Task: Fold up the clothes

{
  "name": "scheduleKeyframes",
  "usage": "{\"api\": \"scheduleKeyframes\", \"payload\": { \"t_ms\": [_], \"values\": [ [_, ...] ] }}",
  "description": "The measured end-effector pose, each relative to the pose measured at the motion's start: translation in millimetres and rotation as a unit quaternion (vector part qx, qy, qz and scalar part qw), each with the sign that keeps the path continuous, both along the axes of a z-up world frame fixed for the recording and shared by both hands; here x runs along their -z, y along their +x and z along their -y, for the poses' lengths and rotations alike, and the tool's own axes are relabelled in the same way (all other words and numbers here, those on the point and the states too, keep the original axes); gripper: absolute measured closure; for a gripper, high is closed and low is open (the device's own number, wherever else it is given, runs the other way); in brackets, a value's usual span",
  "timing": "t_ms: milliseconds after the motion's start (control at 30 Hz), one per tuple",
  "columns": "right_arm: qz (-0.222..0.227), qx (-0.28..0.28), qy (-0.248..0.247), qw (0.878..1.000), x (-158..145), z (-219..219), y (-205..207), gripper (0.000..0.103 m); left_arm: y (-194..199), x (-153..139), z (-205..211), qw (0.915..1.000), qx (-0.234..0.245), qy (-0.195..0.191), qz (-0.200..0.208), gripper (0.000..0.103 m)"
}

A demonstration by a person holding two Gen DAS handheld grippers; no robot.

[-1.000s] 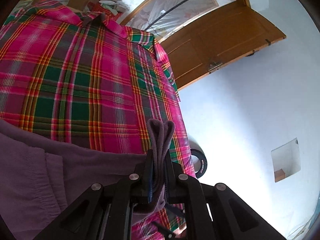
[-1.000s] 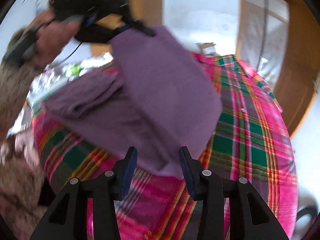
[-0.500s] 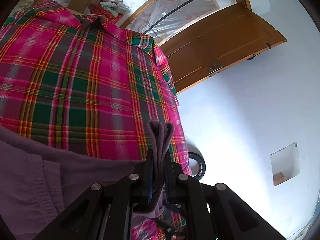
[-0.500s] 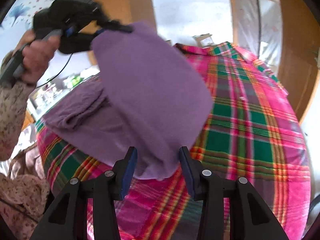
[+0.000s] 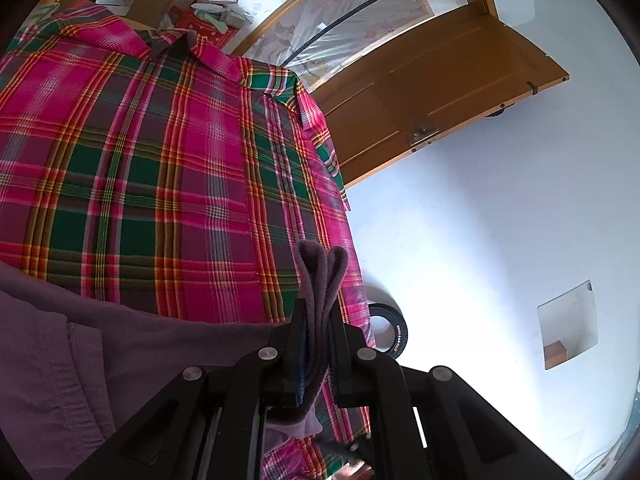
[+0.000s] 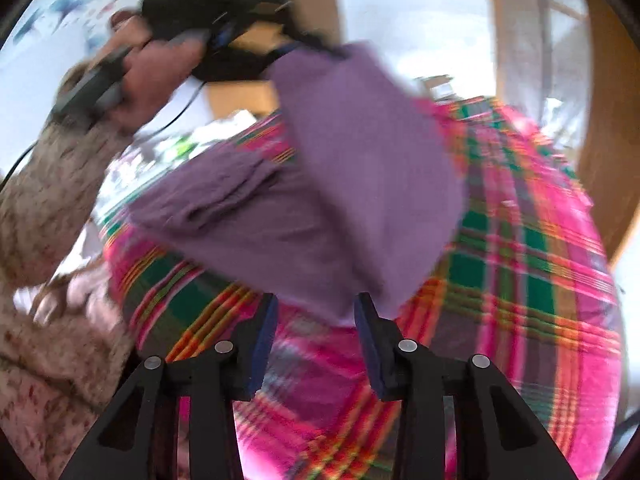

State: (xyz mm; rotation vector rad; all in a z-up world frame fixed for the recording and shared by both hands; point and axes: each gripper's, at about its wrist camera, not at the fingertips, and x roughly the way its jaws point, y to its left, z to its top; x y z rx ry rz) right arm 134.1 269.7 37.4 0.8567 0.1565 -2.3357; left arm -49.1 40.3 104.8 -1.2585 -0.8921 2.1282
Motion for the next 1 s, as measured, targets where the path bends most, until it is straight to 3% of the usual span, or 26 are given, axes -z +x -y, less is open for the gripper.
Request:
{"api": "scheduleKeyframes", "payload": {
  "t_ms": [67,133,300,400,600,767,1000],
  "values": [
    [-0.025,0.064,-0.006,0.998,-3,-10,-1,0.061,0,-1,3,1.0000,-0.003,0.002,0.001,0.094],
    [-0.040,0.093,-0.002,0.995,-2,-9,0,0.061,0,-2,4,1.0000,-0.005,0.005,0.001,0.094],
    [-0.051,0.093,0.077,0.991,18,26,3,0.060,1,-11,0,0.9998,0.003,0.015,-0.009,0.094],
    [-0.049,0.110,0.089,0.989,26,37,-3,0.059,3,-19,-4,0.9995,0.008,0.023,-0.018,0.094],
    [-0.023,0.176,0.008,0.984,23,15,-16,0.061,5,-30,-10,0.9988,0.013,0.037,-0.030,0.094],
    [-0.015,0.194,-0.027,0.981,24,-1,-10,0.088,6,-34,-14,0.9985,0.020,0.040,-0.031,0.094],
    [-0.004,0.200,-0.036,0.979,30,-2,-7,0.090,12,-23,-5,0.9987,0.015,0.046,-0.017,0.094]
  ]
}}
